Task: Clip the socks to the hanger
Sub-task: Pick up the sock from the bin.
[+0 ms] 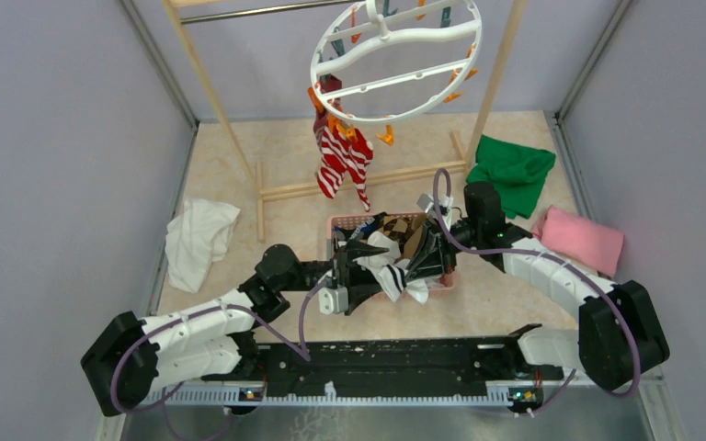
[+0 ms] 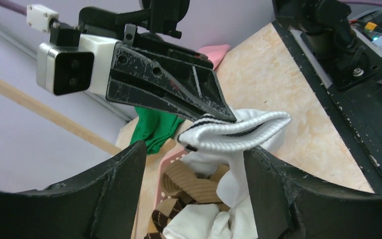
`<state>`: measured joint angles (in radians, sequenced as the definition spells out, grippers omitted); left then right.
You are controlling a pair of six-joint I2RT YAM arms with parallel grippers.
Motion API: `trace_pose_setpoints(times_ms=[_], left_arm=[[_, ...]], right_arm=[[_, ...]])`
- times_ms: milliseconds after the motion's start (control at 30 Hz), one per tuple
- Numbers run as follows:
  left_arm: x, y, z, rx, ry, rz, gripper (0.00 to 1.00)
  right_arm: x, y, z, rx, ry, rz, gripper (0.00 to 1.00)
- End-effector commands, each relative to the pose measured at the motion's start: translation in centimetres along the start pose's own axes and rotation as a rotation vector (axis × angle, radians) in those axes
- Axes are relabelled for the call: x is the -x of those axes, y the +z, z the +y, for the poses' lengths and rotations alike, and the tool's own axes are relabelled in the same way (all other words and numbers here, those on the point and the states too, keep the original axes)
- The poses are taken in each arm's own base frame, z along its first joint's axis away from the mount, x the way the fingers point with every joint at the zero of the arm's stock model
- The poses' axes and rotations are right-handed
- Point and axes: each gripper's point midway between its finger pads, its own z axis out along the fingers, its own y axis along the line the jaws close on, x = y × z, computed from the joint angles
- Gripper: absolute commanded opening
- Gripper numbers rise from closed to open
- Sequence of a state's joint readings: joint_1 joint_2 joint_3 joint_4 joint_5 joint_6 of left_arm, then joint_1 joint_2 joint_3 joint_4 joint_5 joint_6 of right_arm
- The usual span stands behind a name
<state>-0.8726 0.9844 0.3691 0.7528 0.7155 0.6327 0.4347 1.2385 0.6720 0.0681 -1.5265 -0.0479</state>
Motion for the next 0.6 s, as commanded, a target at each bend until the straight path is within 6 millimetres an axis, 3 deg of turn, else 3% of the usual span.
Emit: trace_pose_setpoints(times_ms=[0,467,533,567], left_arm=[[3.5,1.3,0.4,-0.068,0.042,-0.138,0.73],[3.5,2.3,-0.2,-0.146,-0.062,-0.143,0.02],[3.7,2.2,-0.2,-0.148,-0.098,-0.141,0.00],[3.6,2.2,-0.1,-0.139,-0.127,-0.128,0.00]], right_arm=[[0.2,0.2,0.2,0.027,-0.035,0.002,0.00],[0.1,0.4,0.3,0.034,-0.032,0.006,0.00],[0.2,0.4,0.3,0.033,-0.033,0.006,0.00],[0.2,0.4,0.4,0.032,-0.036,0.006,0.06]])
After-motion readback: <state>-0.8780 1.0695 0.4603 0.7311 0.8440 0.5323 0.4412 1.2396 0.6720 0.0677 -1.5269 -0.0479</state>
